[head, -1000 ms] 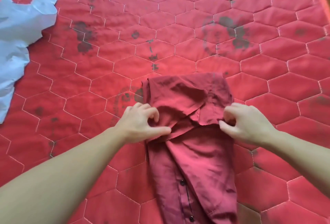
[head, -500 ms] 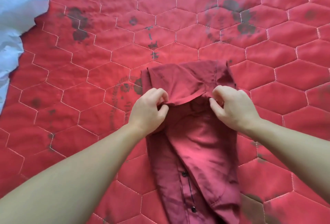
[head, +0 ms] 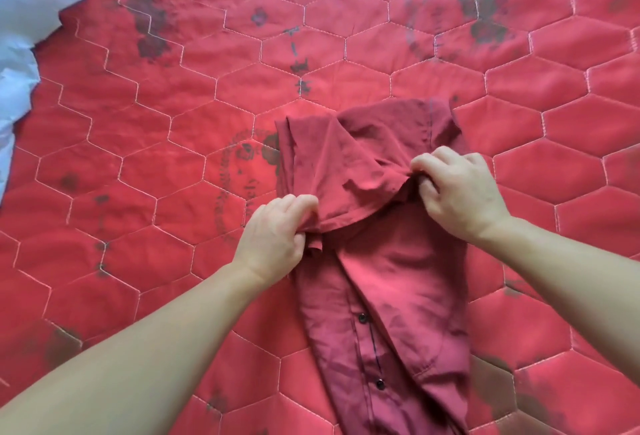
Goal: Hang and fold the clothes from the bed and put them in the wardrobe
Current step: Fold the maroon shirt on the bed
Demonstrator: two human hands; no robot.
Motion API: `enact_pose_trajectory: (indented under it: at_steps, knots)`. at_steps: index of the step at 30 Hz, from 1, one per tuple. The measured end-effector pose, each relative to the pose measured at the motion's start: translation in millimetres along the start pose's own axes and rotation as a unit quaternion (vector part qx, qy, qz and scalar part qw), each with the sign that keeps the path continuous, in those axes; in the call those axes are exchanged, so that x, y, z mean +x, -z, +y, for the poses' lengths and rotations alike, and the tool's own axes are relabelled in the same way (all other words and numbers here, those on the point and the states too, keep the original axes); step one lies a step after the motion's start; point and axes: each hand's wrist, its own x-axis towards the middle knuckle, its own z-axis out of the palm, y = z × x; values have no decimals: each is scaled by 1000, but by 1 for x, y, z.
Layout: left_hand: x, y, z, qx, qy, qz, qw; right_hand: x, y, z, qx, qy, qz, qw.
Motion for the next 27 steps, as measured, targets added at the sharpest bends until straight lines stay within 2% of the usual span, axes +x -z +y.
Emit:
enact_pose_trajectory:
  at_steps: [3, 5, 7, 11, 12, 14, 16, 19, 22, 24, 27]
  knots:
    - [-3, -5, 0, 31, -3, 5, 1000, -18, 3, 5, -53, -12, -20, 998]
    - [-6, -10, 0, 64, -7, -23, 998, -28, 2, 4, -87, -46, -62, 993]
    - [-8, -13, 4, 81, 26, -46, 995, -35, 1, -3, -75, -67, -67, 993]
    - [-9, -14, 24, 53, 84, -62, 993, -57, -3, -17, -112, 19, -132, 985]
    - [-11, -15, 29, 64, 92, -70, 991, -62, -4, -19, -118, 18, -149, 982]
    - [-15, -15, 35, 117, 86, -76, 986, -73, 0, -26, -97, -16, -146, 984]
    - [-24, -20, 39, 171, 40, -91, 980, -90, 9, -36, -72, -18, -130, 989]
    - [-50, -25, 47, 203, -69, -124, 969, -137, 13, -48, -80, 102, -155, 979]
    - [-90, -30, 56, 214, -139, -166, 952, -186, 12, -42, -98, 200, -245, 944]
    - [-114, -33, 60, 215, -140, -209, 944, -207, 16, -36, -127, 231, -311, 913]
    - [-137, -42, 68, 194, -96, -250, 944, -227, 20, -33, -139, 303, -351, 875]
